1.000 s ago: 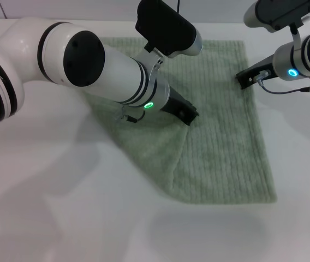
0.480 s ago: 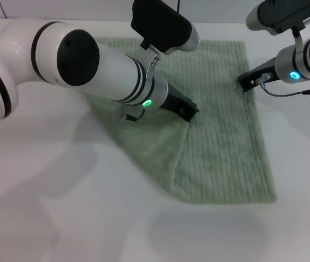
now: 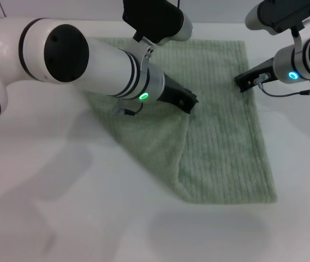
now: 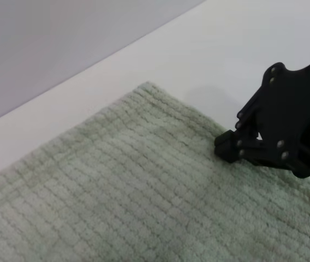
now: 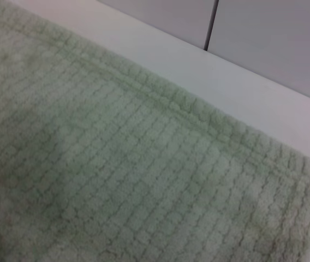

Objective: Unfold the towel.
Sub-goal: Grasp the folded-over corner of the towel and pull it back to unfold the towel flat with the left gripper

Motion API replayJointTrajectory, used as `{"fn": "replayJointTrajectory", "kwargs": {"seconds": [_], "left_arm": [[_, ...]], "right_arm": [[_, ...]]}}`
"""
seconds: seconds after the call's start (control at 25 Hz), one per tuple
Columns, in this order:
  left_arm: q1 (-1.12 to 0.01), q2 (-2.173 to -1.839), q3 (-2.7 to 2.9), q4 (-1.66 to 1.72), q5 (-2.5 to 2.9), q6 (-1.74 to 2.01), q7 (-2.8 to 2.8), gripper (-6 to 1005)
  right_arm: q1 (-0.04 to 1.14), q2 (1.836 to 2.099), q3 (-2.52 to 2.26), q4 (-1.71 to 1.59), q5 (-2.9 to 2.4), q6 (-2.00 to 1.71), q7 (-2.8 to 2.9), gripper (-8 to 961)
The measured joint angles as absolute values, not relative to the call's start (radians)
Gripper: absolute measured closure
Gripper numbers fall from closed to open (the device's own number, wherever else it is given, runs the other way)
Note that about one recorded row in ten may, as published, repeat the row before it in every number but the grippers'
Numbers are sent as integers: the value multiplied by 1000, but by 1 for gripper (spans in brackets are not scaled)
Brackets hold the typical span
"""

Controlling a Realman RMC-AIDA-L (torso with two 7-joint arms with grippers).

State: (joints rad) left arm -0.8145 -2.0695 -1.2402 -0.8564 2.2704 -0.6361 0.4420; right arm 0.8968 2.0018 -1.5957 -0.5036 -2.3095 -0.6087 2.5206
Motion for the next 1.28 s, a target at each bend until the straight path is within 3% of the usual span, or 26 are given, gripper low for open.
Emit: {"fn": "replayJointTrajectory", "kwargs": {"seconds": [1.0, 1.28], "left_arm": [[-713, -2065, -1352, -979, 2272, -730, 494, 916], [-633, -2061, -1455, -1083, 2272, -791, 550, 914]], "right_arm": [[919, 2002, -1595, -471, -2317, -611, 2520, 929], [922, 2001, -1595, -470, -2318, -611, 2520, 929]]}}
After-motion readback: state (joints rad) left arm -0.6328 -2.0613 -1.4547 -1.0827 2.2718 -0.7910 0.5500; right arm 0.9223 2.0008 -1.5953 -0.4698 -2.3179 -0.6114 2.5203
